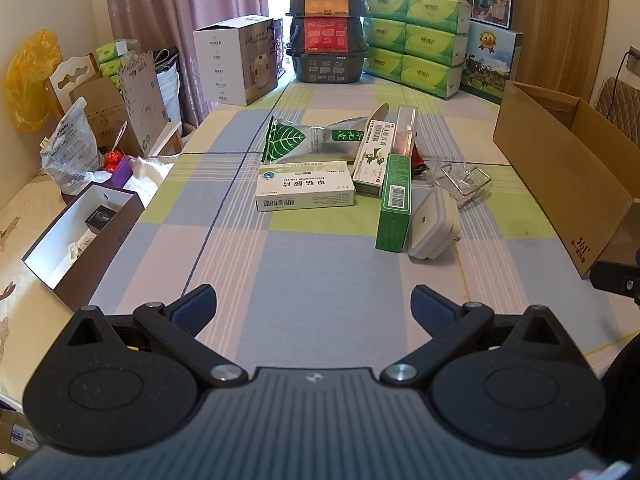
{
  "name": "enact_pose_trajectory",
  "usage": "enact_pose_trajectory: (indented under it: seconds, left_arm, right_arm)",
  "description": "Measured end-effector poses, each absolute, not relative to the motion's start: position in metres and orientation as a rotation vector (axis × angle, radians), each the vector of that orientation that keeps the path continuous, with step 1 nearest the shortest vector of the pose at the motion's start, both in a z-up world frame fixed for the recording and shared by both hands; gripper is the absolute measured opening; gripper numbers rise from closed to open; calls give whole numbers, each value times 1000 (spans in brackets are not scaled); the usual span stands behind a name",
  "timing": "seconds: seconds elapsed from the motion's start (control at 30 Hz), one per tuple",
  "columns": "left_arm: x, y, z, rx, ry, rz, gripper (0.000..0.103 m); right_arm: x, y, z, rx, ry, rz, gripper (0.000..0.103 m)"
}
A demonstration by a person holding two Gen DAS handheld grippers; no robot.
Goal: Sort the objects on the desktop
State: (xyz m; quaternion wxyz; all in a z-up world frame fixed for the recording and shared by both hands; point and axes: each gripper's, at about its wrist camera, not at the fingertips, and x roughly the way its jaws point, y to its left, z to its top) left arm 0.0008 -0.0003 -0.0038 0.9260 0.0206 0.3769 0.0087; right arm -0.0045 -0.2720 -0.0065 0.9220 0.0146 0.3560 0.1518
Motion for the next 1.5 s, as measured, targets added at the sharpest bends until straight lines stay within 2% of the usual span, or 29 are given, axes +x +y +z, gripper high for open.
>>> enact_pose_trajectory:
  seconds: [1.5]
  left_arm:
    - [0, 1, -12, 32, 789, 23, 102]
  right_arm:
    - [-1, -268, -12, 18, 773, 336, 101]
